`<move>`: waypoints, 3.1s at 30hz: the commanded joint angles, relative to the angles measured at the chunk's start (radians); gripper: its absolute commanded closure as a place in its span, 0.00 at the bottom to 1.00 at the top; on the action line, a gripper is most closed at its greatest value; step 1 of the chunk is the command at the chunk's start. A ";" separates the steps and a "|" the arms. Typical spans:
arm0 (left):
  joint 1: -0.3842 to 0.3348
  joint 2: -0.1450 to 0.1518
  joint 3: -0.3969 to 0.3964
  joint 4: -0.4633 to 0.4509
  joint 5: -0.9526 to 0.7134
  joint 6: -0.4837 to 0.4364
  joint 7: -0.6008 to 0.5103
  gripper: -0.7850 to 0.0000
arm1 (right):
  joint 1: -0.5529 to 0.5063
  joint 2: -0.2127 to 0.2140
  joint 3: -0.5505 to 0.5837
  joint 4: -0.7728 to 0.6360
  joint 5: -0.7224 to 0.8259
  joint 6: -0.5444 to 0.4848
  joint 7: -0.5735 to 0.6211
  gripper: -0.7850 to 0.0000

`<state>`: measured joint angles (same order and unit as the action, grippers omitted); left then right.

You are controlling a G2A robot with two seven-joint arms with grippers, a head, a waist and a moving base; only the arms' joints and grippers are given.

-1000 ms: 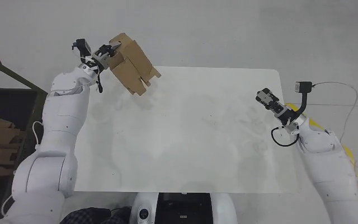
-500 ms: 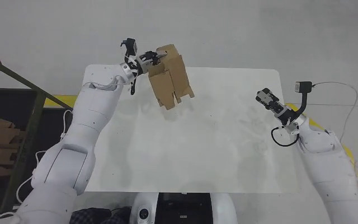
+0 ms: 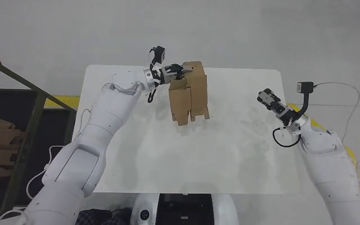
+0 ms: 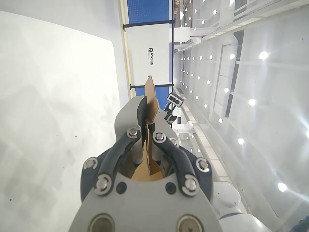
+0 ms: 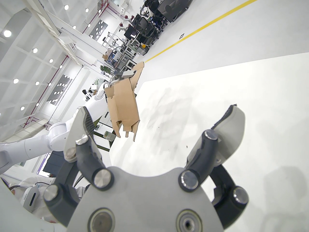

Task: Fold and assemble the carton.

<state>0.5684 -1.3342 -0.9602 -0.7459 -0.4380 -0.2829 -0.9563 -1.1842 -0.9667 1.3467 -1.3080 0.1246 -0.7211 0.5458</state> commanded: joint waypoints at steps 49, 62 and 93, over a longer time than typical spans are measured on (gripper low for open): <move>0.037 -0.018 0.025 -0.071 -0.033 0.107 -0.124 1.00 | 0.105 -0.058 -0.272 0.077 0.146 -0.009 0.289 0.00; 0.002 -0.059 0.085 -0.011 -0.050 0.096 -0.147 1.00 | 0.168 -0.092 -0.375 0.141 0.329 -0.040 0.469 0.27; -0.013 -0.073 0.060 0.037 -0.022 0.025 -0.153 0.07 | 0.199 -0.101 -0.443 0.175 0.560 0.039 0.592 1.00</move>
<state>0.5536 -1.4092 -0.8967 -0.7015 -0.4620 -0.2555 -1.1085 -0.9865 -1.0679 0.9050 -1.1343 0.6836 -0.6838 1.1363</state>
